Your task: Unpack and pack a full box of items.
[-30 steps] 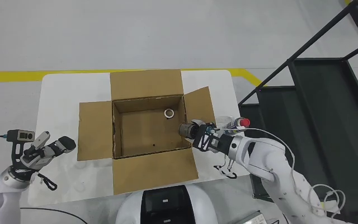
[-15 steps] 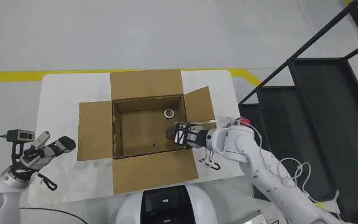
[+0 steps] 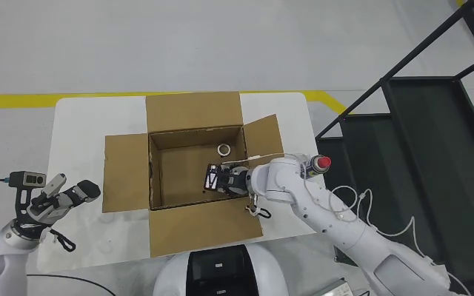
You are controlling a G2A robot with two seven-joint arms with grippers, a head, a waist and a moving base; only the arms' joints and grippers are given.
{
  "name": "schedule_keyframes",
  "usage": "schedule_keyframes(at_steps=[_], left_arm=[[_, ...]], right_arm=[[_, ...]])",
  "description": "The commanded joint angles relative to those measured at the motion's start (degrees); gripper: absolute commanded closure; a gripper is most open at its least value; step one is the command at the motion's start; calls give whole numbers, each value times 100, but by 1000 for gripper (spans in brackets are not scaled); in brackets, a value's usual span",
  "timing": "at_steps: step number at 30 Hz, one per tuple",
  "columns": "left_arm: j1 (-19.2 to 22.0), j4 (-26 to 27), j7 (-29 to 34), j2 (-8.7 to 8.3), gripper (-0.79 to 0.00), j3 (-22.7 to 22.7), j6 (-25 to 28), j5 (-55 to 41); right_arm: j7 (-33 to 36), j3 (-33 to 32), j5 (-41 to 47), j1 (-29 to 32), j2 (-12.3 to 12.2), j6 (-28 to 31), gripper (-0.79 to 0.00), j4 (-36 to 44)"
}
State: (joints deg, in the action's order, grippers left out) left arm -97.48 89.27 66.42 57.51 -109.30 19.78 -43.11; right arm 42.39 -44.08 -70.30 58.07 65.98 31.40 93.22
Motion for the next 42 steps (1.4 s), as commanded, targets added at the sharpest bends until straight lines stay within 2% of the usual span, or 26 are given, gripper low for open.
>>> schedule_keyframes(at_steps=[1,11,18,19,20,22,25,28,29,31,36,42], left_arm=[[0,0,0,0,-785,0,0,0],[0,0,0,0,-785,0,0,0],[0,0,0,0,-785,0,0,0],[0,0,0,0,-785,0,0,0],[0,0,0,0,-785,0,0,0],[0,0,0,0,-785,0,0,0],[0,0,0,0,-785,0,0,0],[0,0,0,0,-785,0,0,0],[0,0,0,0,-785,0,0,0],[0,0,0,0,-785,0,0,0],[0,0,0,0,-785,0,0,0],[0,0,0,0,-785,0,0,0]], right_arm=[[82,127,9,-128,58,-42,0,-162],[386,771,9,-738,420,-386,0,-913],[545,1013,132,-1005,617,-415,0,-1221],[560,1039,152,-1033,642,-415,-142,-1258],[638,1074,150,-1065,666,-415,-179,-1323],[664,1120,204,-1118,716,-424,-188,-1407],[749,1193,214,-1197,784,-423,-243,-1536],[784,1237,230,-1248,838,-419,-379,-1636],[778,1242,240,-1257,852,-417,-560,-1658],[790,1236,241,-1269,869,-415,-785,-1651],[1215,1141,57,-1286,846,-459,-785,-1211],[1538,558,127,-1035,652,-423,-785,-245]])
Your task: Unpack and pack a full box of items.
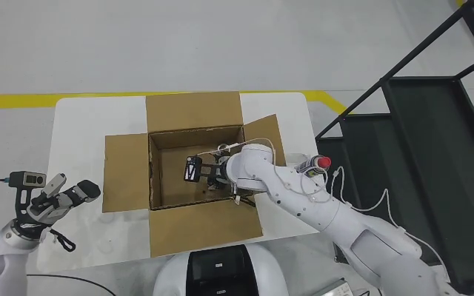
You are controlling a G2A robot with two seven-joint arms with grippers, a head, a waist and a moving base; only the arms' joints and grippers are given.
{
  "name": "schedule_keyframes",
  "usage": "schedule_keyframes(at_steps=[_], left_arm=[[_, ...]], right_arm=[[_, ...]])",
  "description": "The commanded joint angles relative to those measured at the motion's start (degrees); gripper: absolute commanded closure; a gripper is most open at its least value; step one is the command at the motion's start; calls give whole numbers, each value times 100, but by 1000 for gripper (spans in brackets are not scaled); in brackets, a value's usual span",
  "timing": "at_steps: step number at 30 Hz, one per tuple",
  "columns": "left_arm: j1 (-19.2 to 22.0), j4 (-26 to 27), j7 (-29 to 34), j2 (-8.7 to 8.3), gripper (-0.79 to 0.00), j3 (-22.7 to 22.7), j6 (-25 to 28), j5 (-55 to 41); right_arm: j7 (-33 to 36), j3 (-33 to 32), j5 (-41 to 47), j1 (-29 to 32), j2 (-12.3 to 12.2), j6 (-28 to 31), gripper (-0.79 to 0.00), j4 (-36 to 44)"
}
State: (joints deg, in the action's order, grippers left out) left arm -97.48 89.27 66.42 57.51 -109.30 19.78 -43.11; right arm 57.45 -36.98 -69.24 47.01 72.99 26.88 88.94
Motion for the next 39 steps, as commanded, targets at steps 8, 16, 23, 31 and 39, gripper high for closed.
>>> schedule_keyframes(at_steps=[8,16,23,31,39], left_arm=[[0,0,0,0,-785,0,0,0],[0,0,0,0,-785,0,0,0],[0,0,0,0,-785,0,0,0],[0,0,0,0,-785,0,0,0],[0,0,0,0,-785,0,0,0]], right_arm=[[-496,-1614,387,1029,-471,545,-785,1624],[-809,-3104,297,2416,-819,726,-785,2807],[-2106,-4509,-58,3816,-989,460,-785,3416],[-3964,-5515,-179,5141,-1031,202,-785,3405],[-3964,-5515,-179,5141,-1031,202,-785,3405]])
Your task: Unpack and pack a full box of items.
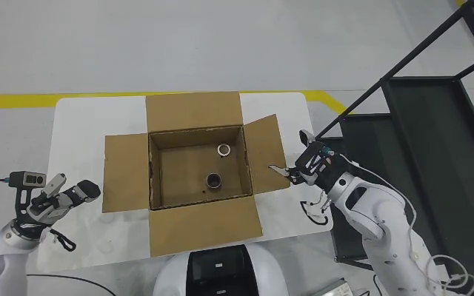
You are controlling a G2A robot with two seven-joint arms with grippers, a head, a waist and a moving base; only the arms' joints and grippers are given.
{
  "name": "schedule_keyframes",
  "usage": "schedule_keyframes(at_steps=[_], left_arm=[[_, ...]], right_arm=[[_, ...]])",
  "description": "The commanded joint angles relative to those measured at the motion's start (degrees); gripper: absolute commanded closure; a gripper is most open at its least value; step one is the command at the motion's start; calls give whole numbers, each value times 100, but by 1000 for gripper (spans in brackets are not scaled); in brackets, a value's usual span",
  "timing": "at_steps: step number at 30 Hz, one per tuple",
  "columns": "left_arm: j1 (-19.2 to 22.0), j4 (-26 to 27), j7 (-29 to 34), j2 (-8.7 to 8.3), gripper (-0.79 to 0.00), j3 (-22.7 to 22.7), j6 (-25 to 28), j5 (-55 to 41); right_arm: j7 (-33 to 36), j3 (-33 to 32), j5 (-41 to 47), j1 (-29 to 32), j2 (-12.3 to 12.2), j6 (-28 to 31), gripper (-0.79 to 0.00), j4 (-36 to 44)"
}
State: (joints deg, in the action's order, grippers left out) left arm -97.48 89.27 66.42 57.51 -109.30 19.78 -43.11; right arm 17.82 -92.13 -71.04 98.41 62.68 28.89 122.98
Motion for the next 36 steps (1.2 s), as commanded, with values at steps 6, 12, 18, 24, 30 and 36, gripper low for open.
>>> schedule_keyframes(at_steps=[6,12,18,24,30,36], left_arm=[[0,0,0,0,-785,0,0,0],[0,0,0,0,-785,0,0,0],[0,0,0,0,-785,0,0,0],[0,0,0,0,-785,0,0,0],[0,0,0,0,-785,0,0,0],[0,0,0,0,-785,0,0,0]], right_arm=[[-1,0,1,1,0,0,-785,0],[-301,-507,575,261,4,-238,-785,-221],[-1282,-1150,568,827,1,-79,-785,-886],[-1863,-1301,198,1239,22,-189,-785,-1187],[-2168,-1277,194,1470,61,-410,-785,-1525],[-2165,-1160,92,1469,79,-491,-785,-1919]])
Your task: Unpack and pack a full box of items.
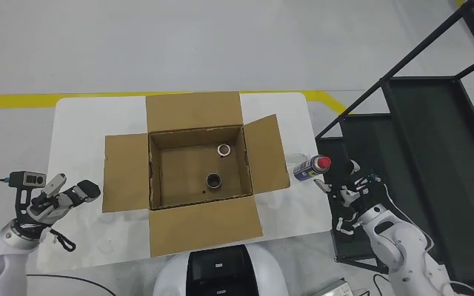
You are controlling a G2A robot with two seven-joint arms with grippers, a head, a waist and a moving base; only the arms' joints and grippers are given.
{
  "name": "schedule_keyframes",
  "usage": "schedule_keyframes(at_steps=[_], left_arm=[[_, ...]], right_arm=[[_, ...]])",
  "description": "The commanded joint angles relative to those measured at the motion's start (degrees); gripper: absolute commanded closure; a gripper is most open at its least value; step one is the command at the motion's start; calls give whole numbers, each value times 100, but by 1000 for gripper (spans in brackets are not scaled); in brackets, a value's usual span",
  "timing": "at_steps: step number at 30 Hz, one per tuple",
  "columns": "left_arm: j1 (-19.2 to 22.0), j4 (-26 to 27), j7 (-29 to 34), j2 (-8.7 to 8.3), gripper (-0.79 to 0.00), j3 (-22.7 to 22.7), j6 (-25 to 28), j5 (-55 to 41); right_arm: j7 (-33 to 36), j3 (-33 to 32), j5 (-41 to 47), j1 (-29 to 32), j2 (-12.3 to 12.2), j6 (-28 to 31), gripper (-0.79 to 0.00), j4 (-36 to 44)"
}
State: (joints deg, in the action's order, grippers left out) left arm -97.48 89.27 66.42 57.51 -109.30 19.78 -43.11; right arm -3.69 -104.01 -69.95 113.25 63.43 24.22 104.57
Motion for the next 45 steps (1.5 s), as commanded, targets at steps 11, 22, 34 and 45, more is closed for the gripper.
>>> schedule_keyframes(at_steps=[11,22,34,45], left_arm=[[0,0,0,0,-785,0,0,0],[0,0,0,0,-785,0,0,0],[0,0,0,0,-785,0,0,0],[0,0,0,0,-785,0,0,0]], right_arm=[[-21,403,-106,-290,37,-21,-785,-855],[-152,957,95,-1156,100,-6,-785,-1748],[-348,1365,207,-1803,163,-37,-785,-2350],[-433,1459,186,-1951,189,-270,-566,-2486]])
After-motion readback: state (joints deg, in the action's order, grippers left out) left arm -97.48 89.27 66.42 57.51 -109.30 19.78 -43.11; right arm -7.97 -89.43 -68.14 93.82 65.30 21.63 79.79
